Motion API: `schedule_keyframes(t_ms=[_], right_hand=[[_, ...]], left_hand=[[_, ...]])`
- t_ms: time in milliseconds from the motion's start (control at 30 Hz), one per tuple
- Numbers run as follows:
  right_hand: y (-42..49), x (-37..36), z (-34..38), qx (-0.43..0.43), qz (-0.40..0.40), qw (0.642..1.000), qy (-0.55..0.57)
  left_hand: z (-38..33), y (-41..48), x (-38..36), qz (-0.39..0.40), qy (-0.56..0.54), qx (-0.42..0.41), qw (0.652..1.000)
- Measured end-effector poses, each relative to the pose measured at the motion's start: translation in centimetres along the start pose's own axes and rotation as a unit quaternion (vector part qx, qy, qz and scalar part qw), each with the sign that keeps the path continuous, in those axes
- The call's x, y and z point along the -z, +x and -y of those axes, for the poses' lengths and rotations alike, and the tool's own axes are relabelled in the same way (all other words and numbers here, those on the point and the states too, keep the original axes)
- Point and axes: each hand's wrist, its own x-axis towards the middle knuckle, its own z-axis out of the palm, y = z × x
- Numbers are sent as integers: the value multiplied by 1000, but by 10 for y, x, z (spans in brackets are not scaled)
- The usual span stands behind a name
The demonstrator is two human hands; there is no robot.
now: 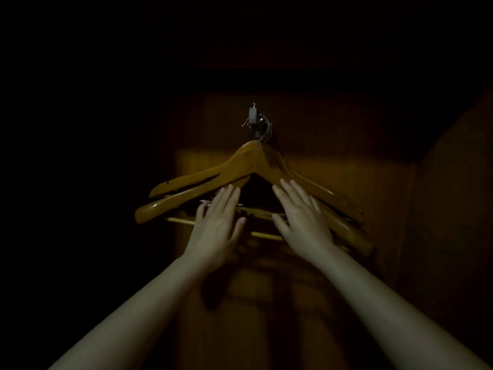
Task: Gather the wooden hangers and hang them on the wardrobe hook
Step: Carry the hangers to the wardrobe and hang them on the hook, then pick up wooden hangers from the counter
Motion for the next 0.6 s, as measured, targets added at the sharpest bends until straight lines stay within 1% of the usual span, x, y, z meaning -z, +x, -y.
schedule_keyframes(t_ms=[133,300,467,533,600], right_hand=[[-48,-4,4,-11,27,1000,-4],[-119,-14,20,-58,70,996,-2],[-199,-32,48,-131,136,982,-6],[-232,-37,63,-173,169,970,-3],[-263,-40,79,-225,212,951,-5]], left_hand=[[-5,-40,-3,73,-25,-74,994],[-4,-90,-23,169,-76,-117,976],[1,-150,-41,274,-120,-174,938],[5,-178,-47,311,-141,-184,922],[8,-206,-53,352,-159,-181,904]])
